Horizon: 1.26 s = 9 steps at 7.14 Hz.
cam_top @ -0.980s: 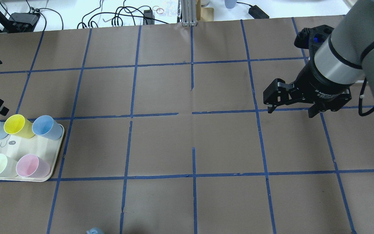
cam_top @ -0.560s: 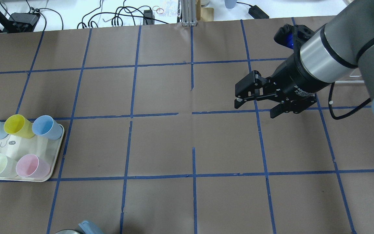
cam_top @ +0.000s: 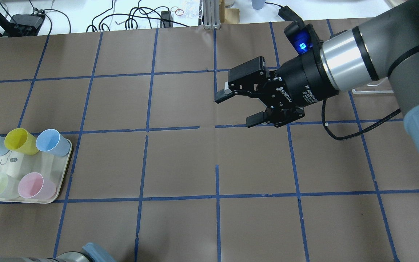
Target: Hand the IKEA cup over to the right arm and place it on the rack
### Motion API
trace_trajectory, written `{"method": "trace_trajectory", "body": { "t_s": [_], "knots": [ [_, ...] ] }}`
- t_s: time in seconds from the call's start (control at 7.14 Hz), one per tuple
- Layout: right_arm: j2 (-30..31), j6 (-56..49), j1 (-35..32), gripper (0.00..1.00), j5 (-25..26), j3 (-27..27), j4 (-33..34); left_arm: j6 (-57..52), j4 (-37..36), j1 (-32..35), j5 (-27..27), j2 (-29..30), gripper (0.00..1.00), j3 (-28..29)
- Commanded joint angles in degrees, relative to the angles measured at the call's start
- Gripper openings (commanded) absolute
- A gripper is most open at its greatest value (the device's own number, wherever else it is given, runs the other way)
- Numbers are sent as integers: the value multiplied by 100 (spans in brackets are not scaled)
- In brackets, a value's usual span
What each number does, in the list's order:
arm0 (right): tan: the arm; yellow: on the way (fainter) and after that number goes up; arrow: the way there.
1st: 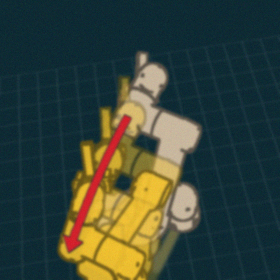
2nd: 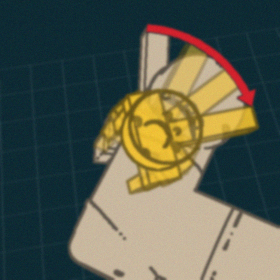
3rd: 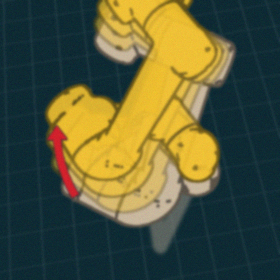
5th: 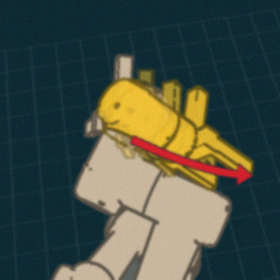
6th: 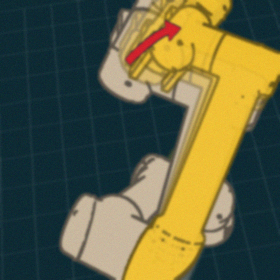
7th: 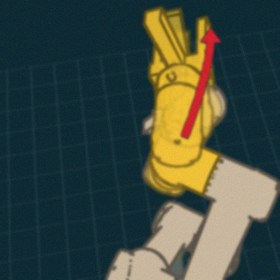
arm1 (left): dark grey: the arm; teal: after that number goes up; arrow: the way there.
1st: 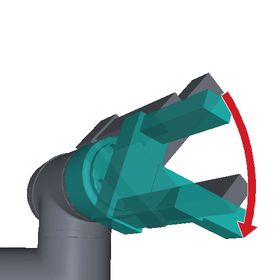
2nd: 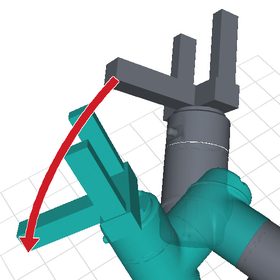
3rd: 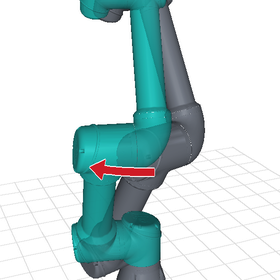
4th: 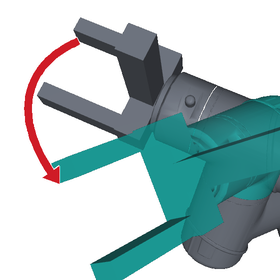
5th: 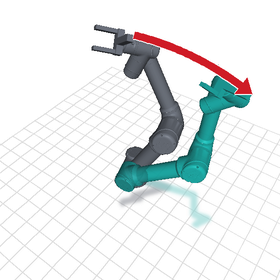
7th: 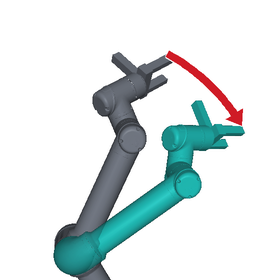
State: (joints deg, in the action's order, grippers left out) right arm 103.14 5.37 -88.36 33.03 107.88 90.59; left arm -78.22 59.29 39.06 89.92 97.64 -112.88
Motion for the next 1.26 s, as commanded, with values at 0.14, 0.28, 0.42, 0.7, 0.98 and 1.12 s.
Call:
{"method": "trace_trajectory", "body": {
  "t_s": [0.14,0.28,0.42,0.7,0.98,1.12],
  "knots": [
    [-223,-806,169,100,-1582,408,-75,-614,-32,-188,8,237,100,-103],
    [-233,-1027,205,100,-2059,645,-76,-920,-31,-319,34,299,100,-103],
    [-251,-1359,214,100,-2542,873,-93,-958,-23,-381,43,386,100,-103],
    [-303,-1687,310,100,-3196,1007,-365,-976,-31,-355,70,475,100,-103],
    [-452,-2090,363,100,-3558,1051,-673,-932,-31,-347,78,493,100,-111],
    [-453,-2127,363,100,-3575,1043,-822,-923,-31,-346,70,519,93,-146]
  ]
}}
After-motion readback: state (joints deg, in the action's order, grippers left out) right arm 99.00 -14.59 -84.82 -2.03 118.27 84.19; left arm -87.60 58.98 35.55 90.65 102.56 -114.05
